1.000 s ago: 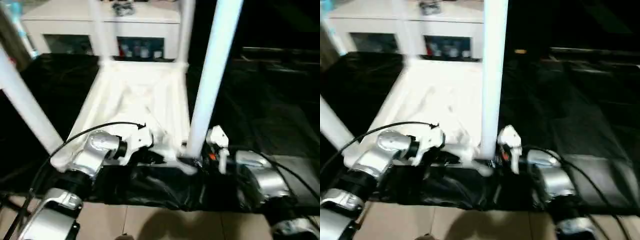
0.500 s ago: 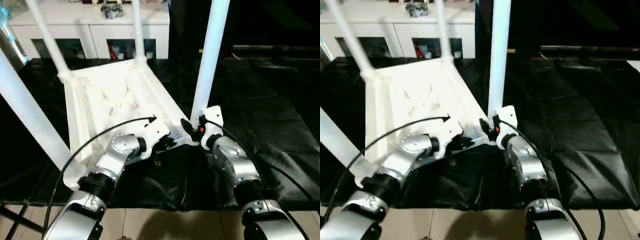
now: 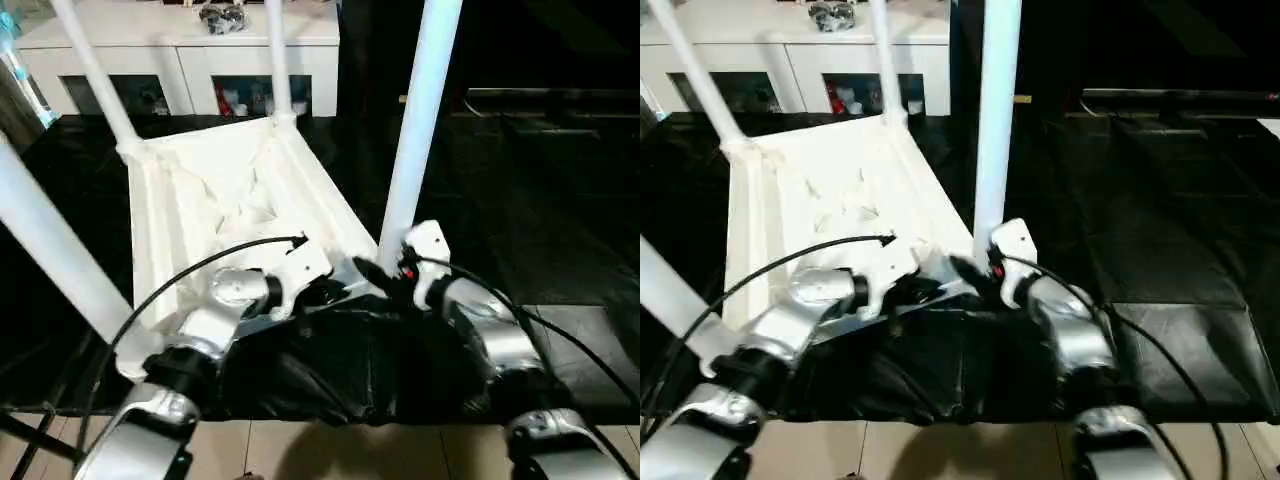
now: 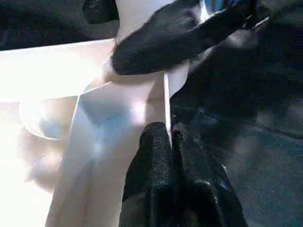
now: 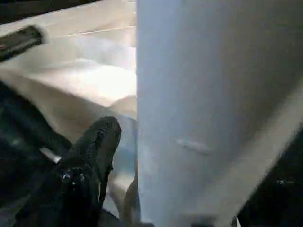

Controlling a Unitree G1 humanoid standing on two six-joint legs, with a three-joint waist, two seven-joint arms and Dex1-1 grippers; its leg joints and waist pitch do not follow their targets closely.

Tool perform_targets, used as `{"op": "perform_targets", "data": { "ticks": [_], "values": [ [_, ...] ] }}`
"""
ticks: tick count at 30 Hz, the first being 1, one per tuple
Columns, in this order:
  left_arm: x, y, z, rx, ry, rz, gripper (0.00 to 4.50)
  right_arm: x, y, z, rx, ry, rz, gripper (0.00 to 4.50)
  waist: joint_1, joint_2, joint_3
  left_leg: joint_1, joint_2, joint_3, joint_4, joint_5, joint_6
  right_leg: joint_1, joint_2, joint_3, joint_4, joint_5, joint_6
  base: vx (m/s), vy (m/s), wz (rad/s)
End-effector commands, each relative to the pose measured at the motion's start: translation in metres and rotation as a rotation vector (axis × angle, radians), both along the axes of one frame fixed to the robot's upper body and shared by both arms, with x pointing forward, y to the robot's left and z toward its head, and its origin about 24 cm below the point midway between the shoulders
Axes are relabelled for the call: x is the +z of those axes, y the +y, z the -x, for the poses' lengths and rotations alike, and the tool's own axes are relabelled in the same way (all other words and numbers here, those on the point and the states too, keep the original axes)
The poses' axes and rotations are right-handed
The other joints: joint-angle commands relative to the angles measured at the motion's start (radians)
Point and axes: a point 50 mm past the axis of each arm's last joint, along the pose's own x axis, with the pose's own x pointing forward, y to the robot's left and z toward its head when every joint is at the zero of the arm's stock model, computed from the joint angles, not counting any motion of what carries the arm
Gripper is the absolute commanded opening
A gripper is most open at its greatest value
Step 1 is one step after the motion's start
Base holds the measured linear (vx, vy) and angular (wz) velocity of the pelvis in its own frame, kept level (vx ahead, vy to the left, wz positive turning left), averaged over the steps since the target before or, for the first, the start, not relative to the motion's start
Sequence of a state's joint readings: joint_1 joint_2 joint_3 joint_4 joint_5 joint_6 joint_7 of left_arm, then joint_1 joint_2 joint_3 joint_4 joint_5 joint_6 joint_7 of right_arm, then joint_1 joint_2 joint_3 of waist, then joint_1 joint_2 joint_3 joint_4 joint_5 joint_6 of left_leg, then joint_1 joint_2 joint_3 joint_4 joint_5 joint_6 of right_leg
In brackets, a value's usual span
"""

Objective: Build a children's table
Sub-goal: Rotate leg to tighten

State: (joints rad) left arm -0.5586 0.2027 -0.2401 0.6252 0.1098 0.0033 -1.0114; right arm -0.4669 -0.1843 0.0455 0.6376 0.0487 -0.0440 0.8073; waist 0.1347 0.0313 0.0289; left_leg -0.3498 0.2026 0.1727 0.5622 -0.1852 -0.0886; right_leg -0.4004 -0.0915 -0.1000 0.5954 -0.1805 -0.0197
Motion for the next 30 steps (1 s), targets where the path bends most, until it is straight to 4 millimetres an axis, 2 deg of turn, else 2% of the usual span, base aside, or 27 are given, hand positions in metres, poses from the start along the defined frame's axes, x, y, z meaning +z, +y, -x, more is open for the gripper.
{"op": "perform_targets", "data": {
  "ticks": [1, 2, 3, 5, 6, 9, 10, 11, 14, 15, 16, 19, 20, 21, 23, 30],
  "values": [
    [0.019, -0.016, 0.005, -0.173, -0.055, 0.067, 0.00, -0.015, 0.025, 0.033, 0.404, 0.136, -0.004, 3.31, 0.008, -0.007, -0.049, -0.006, 0.030, -0.003, -0.057, -0.193, 0.091, 0.058, -0.061, 0.049, -0.072, -0.206, -0.181, 0.000, 0.000, 0.00],
    [0.019, -0.015, 0.005, -0.179, -0.053, 0.066, 0.00, -0.014, 0.024, 0.034, 0.421, 0.140, -0.004, 3.31, 0.014, -0.007, -0.050, -0.005, 0.030, -0.004, -0.055, -0.196, 0.097, 0.061, -0.060, 0.049, -0.071, -0.203, -0.178, 0.000, 0.000, 0.00],
    [0.020, -0.011, 0.006, -0.194, -0.046, 0.063, 0.00, -0.013, 0.020, 0.037, 0.463, 0.154, -0.003, 3.31, 0.016, -0.006, -0.049, -0.005, 0.034, -0.002, -0.055, -0.195, 0.107, 0.055, -0.060, 0.052, -0.069, -0.187, -0.185, 0.000, 0.000, 0.00],
    [0.020, -0.009, 0.006, -0.204, -0.042, 0.061, 0.00, -0.012, 0.018, 0.039, 0.490, 0.163, -0.003, 3.31, 0.022, -0.006, -0.050, -0.003, 0.036, -0.003, -0.055, -0.196, 0.101, 0.053, -0.062, 0.051, -0.067, -0.186, -0.195, 0.000, 0.000, 0.00],
    [0.021, -0.005, 0.006, -0.226, -0.033, 0.055, 0.00, -0.012, 0.014, 0.042, 0.541, 0.178, 0.009, 3.31, 0.026, -0.013, -0.049, -0.004, 0.035, -0.003, -0.056, -0.198, 0.096, 0.055, -0.063, 0.051, -0.070, -0.203, -0.191, 0.000, 0.000, 0.00],
    [0.022, 0.002, 0.008, -0.276, -0.019, 0.036, 0.00, -0.010, 0.008, 0.048, 0.615, 0.206, 0.017, 3.31, 0.035, -0.011, -0.048, -0.003, 0.036, -0.004, -0.058, -0.205, 0.085, 0.053, -0.067, 0.053, -0.072, -0.247, -0.178, 0.000, 0.000, 0.00],
    [0.022, 0.003, 0.008, -0.285, -0.019, 0.030, 0.00, -0.009, 0.008, 0.049, 0.632, 0.213, 0.015, 3.31, 0.036, -0.011, -0.049, -0.003, 0.037, -0.004, -0.057, -0.200, 0.084, 0.054, -0.067, 0.053, -0.070, -0.240, -0.178, 0.000, 0.000, 0.00],
    [0.023, 0.005, 0.008, -0.296, -0.016, 0.026, 0.00, -0.009, 0.007, 0.050, 0.651, 0.225, 0.010, 3.31, 0.037, -0.019, -0.050, -0.004, 0.036, -0.003, -0.056, -0.188, 0.085, 0.054, -0.066, 0.053, -0.068, -0.220, -0.180, 0.000, 0.000, 0.00],
    [0.024, 0.007, 0.008, -0.318, -0.010, 0.017, 0.00, -0.007, 0.007, 0.054, 0.691, 0.246, 0.005, 3.31, 0.042, -0.016, -0.050, -0.004, 0.036, -0.004, -0.055, -0.174, 0.087, 0.053, -0.066, 0.052, -0.065, -0.207, -0.187, 0.000, 0.000, 0.00],
    [0.025, 0.009, 0.008, -0.330, -0.006, 0.011, 0.00, -0.007, 0.007, 0.056, 0.724, 0.272, 0.005, 3.31, 0.041, -0.020, -0.048, -0.005, 0.036, -0.003, -0.055, -0.169, 0.087, 0.053, -0.065, 0.053, -0.064, -0.202, -0.185, 0.000, 0.000, 0.00],
    [0.025, 0.009, 0.008, -0.334, -0.004, 0.009, 0.00, -0.007, 0.006, 0.057, 0.734, 0.281, 0.005, 3.31, 0.043, -0.019, -0.048, -0.004, 0.035, -0.004, -0.056, -0.168, 0.088, 0.054, -0.065, 0.052, -0.065, -0.207, -0.184, 0.000, 0.000, 0.00],
    [0.025, 0.010, 0.007, -0.341, -0.002, 0.006, 0.00, -0.006, 0.007, 0.059, 0.755, 0.296, 0.001, 3.17, 0.048, -0.015, -0.049, -0.004, 0.036, -0.003, -0.054, -0.166, 0.087, 0.053, -0.067, 0.053, -0.066, -0.216, -0.182, 0.000, 0.000, 0.00],
    [0.025, 0.009, 0.007, -0.341, -0.001, 0.007, 0.00, -0.006, 0.007, 0.059, 0.755, 0.297, -0.002, 3.17, 0.050, -0.017, -0.049, -0.004, 0.036, -0.003, -0.054, -0.170, 0.081, 0.053, -0.068, 0.053, -0.067, -0.228, -0.178, 0.000, 0.000, 0.00],
    [0.025, 0.008, 0.007, -0.342, -0.001, 0.009, 0.00, -0.005, 0.008, 0.059, 0.755, 0.301, -0.007, 2.92, 0.052, -0.018, -0.049, -0.004, 0.035, -0.004, -0.055, -0.171, 0.077, 0.053, -0.067, 0.053, -0.068, -0.237, -0.173, 0.000, 0.000, 0.00],
    [0.025, 0.007, 0.007, -0.343, 0.001, 0.013, 0.00, -0.005, 0.008, 0.059, 0.756, 0.303, -0.010, 2.86, 0.056, -0.018, -0.049, -0.003, 0.035, -0.004, -0.054, -0.170, 0.074, 0.052, -0.067, 0.053, -0.068, -0.243, -0.168, 0.000, 0.000, 0.00],
    [0.024, 0.007, 0.008, -0.340, 0.005, 0.018, 0.00, -0.004, 0.009, 0.056, 0.734, 0.288, -0.021, 2.38, 0.059, -0.016, -0.052, -0.003, 0.035, -0.004, -0.052, -0.156, 0.074, 0.053, -0.065, 0.052, -0.062, -0.200, -0.178, 0.000, 0.000, 0.00]
  ]
}}
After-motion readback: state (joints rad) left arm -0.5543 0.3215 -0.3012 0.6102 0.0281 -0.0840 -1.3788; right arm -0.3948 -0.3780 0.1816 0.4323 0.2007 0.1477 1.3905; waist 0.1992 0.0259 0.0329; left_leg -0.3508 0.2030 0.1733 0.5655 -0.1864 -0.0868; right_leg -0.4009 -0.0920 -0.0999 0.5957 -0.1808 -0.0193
